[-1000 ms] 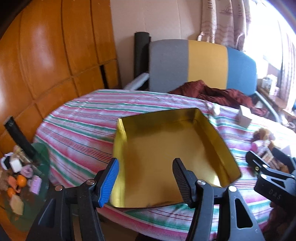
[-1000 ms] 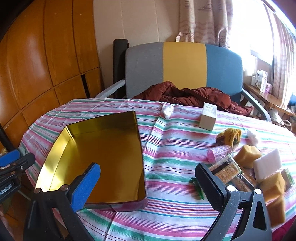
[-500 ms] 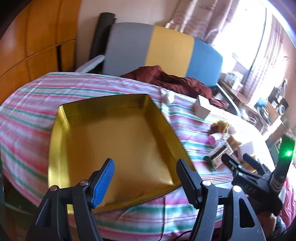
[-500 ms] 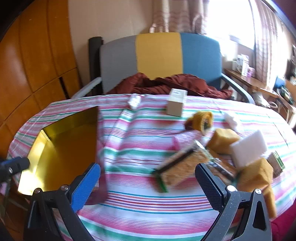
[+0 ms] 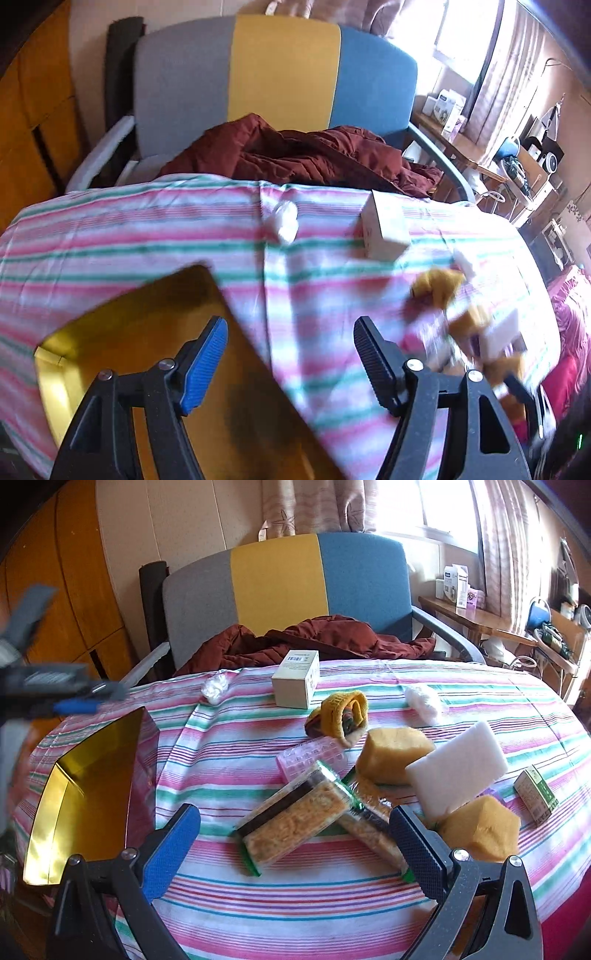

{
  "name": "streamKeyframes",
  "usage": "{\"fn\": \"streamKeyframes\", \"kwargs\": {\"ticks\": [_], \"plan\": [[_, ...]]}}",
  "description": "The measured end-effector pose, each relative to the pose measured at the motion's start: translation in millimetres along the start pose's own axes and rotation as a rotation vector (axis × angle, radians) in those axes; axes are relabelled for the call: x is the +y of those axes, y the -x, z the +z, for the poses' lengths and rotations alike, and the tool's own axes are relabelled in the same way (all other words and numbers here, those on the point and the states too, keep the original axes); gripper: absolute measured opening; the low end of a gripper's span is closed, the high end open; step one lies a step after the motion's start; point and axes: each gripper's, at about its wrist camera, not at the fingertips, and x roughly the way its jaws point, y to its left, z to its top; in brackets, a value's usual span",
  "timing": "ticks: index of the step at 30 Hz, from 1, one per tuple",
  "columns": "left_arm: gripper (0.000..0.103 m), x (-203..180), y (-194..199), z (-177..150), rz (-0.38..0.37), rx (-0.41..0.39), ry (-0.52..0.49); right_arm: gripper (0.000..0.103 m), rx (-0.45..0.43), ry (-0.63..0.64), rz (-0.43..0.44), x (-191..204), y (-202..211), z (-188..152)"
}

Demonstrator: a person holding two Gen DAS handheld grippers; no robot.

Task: Organize objects
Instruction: 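Move both tools toward the white plastic-wrapped ball and white box, then grasp the wrapped ball with the left tool while the right tool grasps the white box, drop both in tray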

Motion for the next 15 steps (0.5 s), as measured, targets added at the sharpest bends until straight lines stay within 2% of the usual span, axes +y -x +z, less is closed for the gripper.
{"fn": "streamKeyframes", "kwargs": {"ticks": [3,5,7,9,12,15], "plan": [[0.071,-6,-39,35,0.015,0.016,-0.008,0.103,-0.003,0.011,0.007,-4,-2,6],[0.071,-11,-65,57,0.055,0.025,-0.024,0.103,-0.002,0.01,0.017,-7,-4,9],[0.07,-12,-90,74,0.043,0.055,-0.032,0.103,0.007,0.005,0.025,-11,-9,11],[0.065,-11,-111,85,0.037,0.088,-0.019,0.103,0.017,-0.005,0.033,-13,-12,12],[0.057,-10,-143,98,0.069,0.125,-0.016,0.103,0.033,-0.013,0.05,-14,-17,15],[0.055,-11,-166,104,0.08,0.144,-0.02,0.103,0.034,-0.007,0.054,-12,-19,21]]}}
